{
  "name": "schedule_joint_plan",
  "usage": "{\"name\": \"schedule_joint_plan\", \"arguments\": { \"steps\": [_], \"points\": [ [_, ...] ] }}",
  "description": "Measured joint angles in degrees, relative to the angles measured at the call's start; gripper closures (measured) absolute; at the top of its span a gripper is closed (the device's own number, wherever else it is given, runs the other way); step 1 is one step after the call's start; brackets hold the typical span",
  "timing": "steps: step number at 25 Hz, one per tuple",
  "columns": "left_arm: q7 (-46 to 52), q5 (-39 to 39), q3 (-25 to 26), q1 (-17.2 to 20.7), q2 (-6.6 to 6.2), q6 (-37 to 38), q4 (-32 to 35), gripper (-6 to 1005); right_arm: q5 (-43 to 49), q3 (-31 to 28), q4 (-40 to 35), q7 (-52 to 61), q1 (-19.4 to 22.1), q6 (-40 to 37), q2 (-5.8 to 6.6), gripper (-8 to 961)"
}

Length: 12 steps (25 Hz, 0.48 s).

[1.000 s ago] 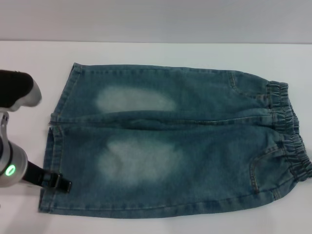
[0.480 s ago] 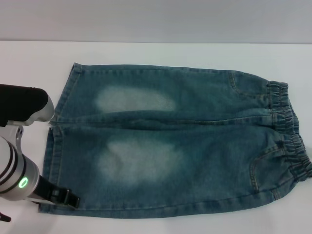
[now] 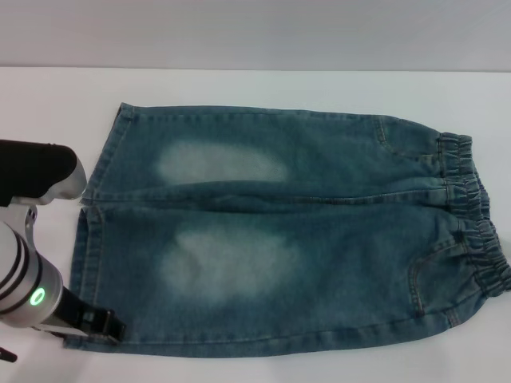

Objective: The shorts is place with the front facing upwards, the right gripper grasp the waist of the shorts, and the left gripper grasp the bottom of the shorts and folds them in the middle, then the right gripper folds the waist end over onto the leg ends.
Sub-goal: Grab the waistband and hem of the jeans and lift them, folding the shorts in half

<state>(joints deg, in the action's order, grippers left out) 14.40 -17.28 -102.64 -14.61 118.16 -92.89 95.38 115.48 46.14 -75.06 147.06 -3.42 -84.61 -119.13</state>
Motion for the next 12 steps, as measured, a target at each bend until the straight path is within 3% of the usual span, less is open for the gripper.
{"name": "schedule_joint_plan", "arguments": {
  "steps": [8,12],
  "points": [
    [-0.8,-1.0,0.6,-2.1,0.03,-0.7,0.1,304,-0.9,-1.9,-0.1,-0.9,0.2,-1.7,0.04,322],
    [-0.8,-1.0,0.6,-2.3,0.08,-0.7,0.1,486,-0.9,-2.6,0.0,-1.0,0.4,-2.2,0.04,321]
  ]
}}
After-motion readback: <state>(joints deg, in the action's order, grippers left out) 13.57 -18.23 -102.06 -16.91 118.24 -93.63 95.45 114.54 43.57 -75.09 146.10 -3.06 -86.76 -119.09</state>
